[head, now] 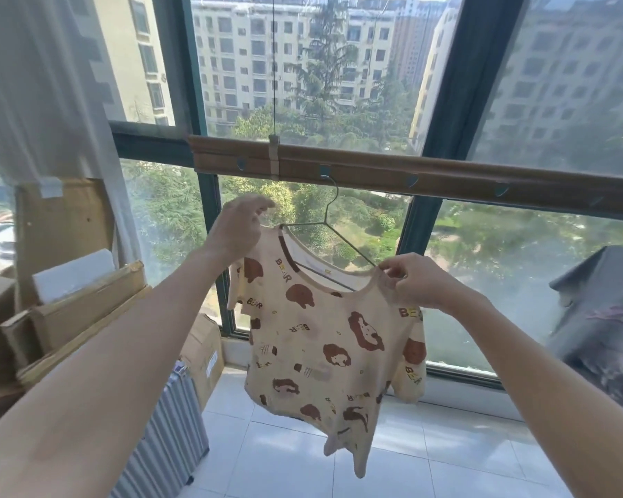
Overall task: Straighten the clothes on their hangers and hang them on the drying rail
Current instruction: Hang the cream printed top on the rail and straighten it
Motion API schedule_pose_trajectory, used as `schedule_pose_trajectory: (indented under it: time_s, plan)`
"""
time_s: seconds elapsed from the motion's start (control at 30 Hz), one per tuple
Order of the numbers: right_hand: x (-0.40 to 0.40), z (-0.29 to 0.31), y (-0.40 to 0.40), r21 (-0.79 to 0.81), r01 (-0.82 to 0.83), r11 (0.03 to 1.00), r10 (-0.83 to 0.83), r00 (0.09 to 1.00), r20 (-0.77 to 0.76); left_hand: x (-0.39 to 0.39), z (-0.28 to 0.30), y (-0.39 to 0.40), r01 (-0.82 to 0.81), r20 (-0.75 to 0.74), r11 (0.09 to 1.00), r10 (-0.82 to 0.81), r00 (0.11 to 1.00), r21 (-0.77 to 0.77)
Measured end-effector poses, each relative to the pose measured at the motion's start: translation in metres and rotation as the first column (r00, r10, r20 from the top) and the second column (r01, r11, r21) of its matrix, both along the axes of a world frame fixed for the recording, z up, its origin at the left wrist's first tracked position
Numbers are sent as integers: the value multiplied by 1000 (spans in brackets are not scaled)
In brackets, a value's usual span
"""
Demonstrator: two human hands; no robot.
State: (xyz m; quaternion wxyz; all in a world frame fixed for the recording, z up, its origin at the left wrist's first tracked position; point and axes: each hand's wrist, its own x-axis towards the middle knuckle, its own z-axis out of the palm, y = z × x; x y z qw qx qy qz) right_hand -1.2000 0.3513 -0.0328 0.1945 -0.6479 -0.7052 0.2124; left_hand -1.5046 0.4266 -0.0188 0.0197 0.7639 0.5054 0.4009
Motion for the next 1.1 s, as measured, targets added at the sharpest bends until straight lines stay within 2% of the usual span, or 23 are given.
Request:
schedule_pose_trajectory:
  time_s: [0.23, 0.33, 0.4, 0.53, 0.6, 0.67, 0.73, 0.87, 1.0, 1.1]
  plan:
    - [-26, 10, -2, -190, -165, 968, 152, 985, -85, -3, 28, -31, 109, -100, 951, -84, 992, 290]
    - [-43, 16, 0, -187, -226, 956, 220, 974, -54, 5, 50, -37, 97, -124, 926, -55, 991, 365]
    - [-57, 21, 5, -116, -234, 965, 232, 972, -36, 9, 63, -36, 85, -165, 918, -21, 986, 388]
    - [-97, 40, 24, 96, -210, 973, 222, 966, -133, 16, 85, -24, 11, -234, 938, 75, 969, 345]
    - [-122, 47, 38, 128, -194, 973, 215, 960, -180, 14, 91, -12, -49, -271, 970, 115, 956, 240]
    - [-146, 48, 53, 153, -190, 970, 212, 967, -142, 9, 95, -2, -105, -333, 991, 129, 934, 87]
    - [-163, 45, 69, 168, -165, 972, 189, 973, -133, 3, 98, 9, -122, -326, 992, 123, 937, 23]
    - [-176, 36, 88, 152, -117, 981, 166, 915, -367, -3, 102, 15, -78, -197, 994, 91, 976, 73]
    - [-178, 39, 88, 227, -13, 974, 121, 873, -473, -7, 97, 16, -67, -164, 992, 85, 983, 110]
    - [-178, 50, 80, 207, 11, 978, 123, 774, -622, -6, 95, 19, -81, -150, 991, 96, 984, 103]
